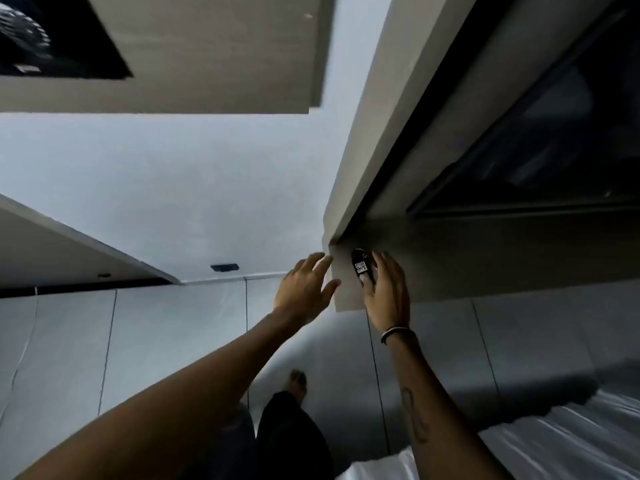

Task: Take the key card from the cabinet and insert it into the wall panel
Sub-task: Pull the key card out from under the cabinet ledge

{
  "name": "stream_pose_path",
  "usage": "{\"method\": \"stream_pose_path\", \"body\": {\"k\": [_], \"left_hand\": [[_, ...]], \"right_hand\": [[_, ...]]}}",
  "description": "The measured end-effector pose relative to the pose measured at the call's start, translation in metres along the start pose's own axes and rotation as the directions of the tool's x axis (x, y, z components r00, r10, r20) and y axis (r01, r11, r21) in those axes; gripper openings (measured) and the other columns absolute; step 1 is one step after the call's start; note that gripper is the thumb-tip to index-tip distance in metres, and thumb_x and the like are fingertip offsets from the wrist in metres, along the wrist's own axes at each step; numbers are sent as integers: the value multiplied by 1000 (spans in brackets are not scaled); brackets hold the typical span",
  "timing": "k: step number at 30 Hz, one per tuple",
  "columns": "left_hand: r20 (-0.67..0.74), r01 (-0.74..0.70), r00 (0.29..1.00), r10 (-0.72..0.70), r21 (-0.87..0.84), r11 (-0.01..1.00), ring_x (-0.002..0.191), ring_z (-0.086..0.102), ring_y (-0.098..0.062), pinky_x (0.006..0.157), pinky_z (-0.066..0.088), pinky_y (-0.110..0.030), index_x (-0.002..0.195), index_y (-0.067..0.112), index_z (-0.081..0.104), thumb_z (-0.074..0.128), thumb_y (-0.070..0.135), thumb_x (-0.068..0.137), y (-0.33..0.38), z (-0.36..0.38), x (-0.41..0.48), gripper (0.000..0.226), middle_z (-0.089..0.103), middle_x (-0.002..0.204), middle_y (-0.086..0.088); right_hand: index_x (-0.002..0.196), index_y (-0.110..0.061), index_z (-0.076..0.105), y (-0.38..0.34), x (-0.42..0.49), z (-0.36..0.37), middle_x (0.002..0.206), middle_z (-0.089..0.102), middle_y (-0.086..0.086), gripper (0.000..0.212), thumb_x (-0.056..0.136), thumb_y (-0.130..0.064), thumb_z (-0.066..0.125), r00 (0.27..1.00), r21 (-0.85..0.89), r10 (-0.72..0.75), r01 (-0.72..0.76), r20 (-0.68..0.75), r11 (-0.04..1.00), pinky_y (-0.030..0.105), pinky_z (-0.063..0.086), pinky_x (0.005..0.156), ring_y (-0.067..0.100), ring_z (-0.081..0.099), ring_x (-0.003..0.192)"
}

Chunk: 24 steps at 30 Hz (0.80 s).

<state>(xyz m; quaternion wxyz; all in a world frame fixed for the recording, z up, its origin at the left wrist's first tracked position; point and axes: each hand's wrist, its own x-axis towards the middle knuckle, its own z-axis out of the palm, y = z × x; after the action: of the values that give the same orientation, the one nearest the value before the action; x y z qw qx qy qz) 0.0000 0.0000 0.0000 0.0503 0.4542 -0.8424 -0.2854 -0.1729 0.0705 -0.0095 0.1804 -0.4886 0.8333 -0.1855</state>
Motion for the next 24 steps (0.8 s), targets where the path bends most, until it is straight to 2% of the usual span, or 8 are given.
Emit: {"method": "stream_pose_path", "body": {"k": [3,5,6,10,13,15,20,24], "left_hand": [[29,91,996,-89,-99,991,113,68,-39,83,58,-43,144,13,57,59,38,105,9,22,34,46,66,136,-13],[19,119,993,-118,-136,984,99,71,-38,69,47,-35,133,11,62,60,28,105,17,36,54,33,70,119,-15],[11,127,992,-127,-159,979,96,70,-39,66,42,-33,134,12,60,60,23,105,21,42,60,32,70,116,-16],[-29,167,984,-174,-171,971,97,70,-43,66,46,-35,152,17,48,62,14,103,27,63,80,51,64,131,-19],[-48,189,979,-198,-152,970,97,71,-45,69,60,-43,151,15,48,64,8,100,28,73,89,54,65,134,-20],[-73,204,973,-218,-164,965,97,71,-46,71,60,-46,150,15,51,65,5,98,26,76,92,54,66,132,-21],[-32,325,937,-349,-289,900,97,70,-41,75,61,-48,119,6,69,68,11,98,23,77,92,22,71,119,-19],[37,379,908,-418,-500,779,94,70,-37,71,53,-39,101,7,71,71,11,94,14,66,84,7,75,103,-16]], "right_hand": [[148,-13,50,16,22,12,153,51,10,52,98,-14,65,997,42,71,-72,8,997,49,47,113,31,45,143],[147,-15,51,24,36,21,149,54,9,51,98,-16,66,994,37,100,-102,35,994,47,49,111,31,48,139],[147,-17,51,26,40,24,148,55,9,51,98,-17,66,994,44,105,-107,45,993,46,50,109,30,48,138],[142,-21,56,35,58,32,145,57,7,47,97,-14,66,996,50,72,-74,50,996,46,51,104,32,47,138],[140,-20,59,38,67,34,142,57,9,47,96,-8,65,996,36,60,-62,60,997,43,50,101,33,48,135],[138,-19,61,38,70,36,140,57,9,46,95,-5,64,996,44,68,-71,65,997,43,50,103,33,49,133],[133,-18,65,34,70,41,129,64,10,41,95,-3,64,991,158,95,-110,96,981,48,54,100,32,62,119],[124,-13,69,26,64,41,111,74,5,33,94,0,65,980,352,108,-162,167,922,42,58,93,25,70,104]]}}
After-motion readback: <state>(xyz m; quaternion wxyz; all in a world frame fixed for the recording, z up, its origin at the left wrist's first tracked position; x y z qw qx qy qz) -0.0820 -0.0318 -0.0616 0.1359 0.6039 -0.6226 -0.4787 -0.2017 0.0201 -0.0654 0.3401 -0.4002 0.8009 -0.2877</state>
